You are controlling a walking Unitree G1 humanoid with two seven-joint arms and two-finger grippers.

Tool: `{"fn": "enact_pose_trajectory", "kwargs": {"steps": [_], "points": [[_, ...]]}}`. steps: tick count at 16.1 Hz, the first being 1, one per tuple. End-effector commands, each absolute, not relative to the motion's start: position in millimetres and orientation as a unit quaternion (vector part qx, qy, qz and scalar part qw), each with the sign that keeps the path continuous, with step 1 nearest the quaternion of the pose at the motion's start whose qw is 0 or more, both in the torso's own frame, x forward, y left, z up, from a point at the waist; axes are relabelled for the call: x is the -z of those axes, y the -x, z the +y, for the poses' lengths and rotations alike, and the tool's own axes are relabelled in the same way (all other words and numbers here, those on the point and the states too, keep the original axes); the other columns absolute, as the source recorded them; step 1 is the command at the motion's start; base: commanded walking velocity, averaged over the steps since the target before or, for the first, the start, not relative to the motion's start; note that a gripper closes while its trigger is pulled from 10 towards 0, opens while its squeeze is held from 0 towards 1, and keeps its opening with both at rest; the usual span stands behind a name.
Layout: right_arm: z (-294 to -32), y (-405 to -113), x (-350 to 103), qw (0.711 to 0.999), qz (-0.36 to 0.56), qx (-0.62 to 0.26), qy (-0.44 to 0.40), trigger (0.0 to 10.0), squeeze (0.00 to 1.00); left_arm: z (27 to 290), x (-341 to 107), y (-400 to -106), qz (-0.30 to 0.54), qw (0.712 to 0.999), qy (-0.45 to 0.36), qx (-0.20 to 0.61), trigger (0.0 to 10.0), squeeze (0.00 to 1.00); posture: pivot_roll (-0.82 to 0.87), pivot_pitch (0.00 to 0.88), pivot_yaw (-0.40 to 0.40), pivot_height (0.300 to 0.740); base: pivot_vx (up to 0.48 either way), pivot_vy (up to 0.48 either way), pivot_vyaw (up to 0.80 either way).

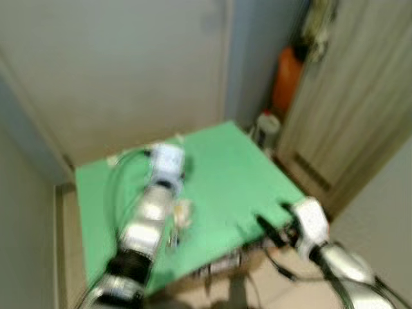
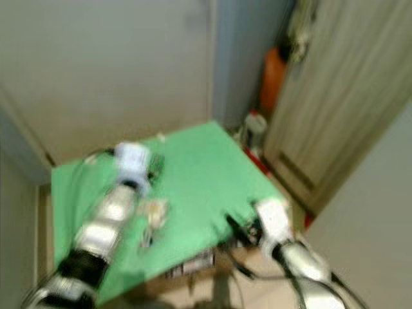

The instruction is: Hang keys on a hook

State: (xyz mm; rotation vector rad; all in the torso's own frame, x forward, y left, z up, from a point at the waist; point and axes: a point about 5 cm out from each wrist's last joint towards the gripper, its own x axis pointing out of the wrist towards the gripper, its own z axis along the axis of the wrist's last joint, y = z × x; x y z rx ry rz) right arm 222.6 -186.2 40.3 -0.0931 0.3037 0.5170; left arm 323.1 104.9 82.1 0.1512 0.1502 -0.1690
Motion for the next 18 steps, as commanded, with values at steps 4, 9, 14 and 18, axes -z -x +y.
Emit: {"fn": "enact_pose_trajectory", "kwargs": {"steps": [4,9,14,18], "points": [[-192.1,-205.8,-60.7,0.95,0.131,-0.277,0.055,10.0,0.0,103.6,-59.9,-313.0,0.123,0.988,-0.068,0.063,10.0,0.0,-0.15,0.041,-0.053,0.74,0.0,0.0,0.0],[-210.7,-196.9,-65.0,0.932,0.159,-0.311,0.093,10.0,0.0,81.6,-21.3,-270.0,0.176,0.98,-0.074,0.054,10.0,0.0,-0.18,0.114,-0.11,0.74,0.0,0.0,0.0],[-210.1,-192.3,-76.2,0.926,0.161,-0.33,0.09,10.0,0.0,96.8,-16.0,-262.9,0.175,0.977,-0.118,-0.002,10.0,0.0,-0.19,0.142,-0.148,0.74,0.0,0.0,0.0],[-211.9,-187.6,-75.2,0.924,0.17,-0.33,0.091,10.0,0.0,96.2,-10.8,-255.5,0.186,0.975,-0.12,-0.007,10.0,0.0,-0.19,0.149,-0.167,0.74,0.0,0.0,0.0]]}}
